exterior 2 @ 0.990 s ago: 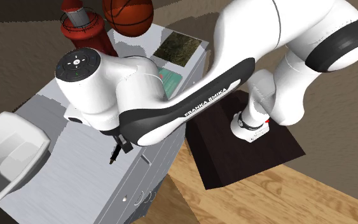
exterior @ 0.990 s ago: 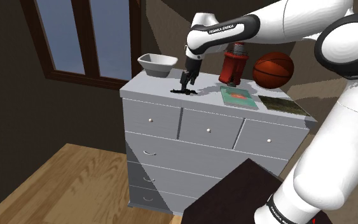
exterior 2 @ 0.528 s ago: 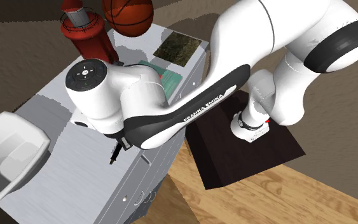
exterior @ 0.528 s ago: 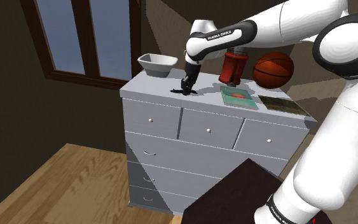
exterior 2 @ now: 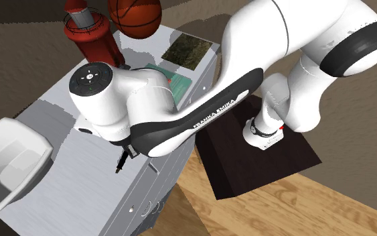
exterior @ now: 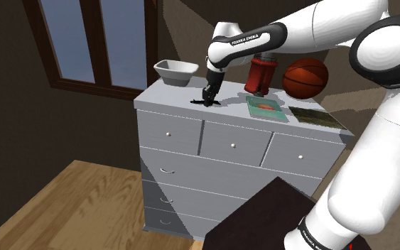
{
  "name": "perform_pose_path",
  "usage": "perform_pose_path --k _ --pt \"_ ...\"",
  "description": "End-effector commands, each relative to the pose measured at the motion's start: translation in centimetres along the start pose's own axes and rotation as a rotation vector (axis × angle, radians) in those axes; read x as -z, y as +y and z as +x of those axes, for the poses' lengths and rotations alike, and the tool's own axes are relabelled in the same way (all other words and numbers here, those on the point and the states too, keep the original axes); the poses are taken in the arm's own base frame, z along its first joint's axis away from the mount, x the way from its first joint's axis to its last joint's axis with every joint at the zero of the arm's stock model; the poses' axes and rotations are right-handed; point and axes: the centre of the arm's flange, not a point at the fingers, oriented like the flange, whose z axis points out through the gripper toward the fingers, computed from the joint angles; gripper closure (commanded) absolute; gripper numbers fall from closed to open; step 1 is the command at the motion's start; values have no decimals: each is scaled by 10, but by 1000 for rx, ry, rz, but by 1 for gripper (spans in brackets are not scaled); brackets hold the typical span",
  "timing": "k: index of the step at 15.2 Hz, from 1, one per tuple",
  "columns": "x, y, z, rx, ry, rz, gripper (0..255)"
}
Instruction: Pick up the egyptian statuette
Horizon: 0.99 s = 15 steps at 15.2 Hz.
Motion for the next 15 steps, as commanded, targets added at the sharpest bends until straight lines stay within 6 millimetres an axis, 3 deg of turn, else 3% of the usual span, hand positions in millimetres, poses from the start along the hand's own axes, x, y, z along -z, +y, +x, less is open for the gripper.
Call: perform_pose_path --k 1,15 --pt "5 1 1 0 0 0 255" --pt "79 7 9 0 0 0 255"
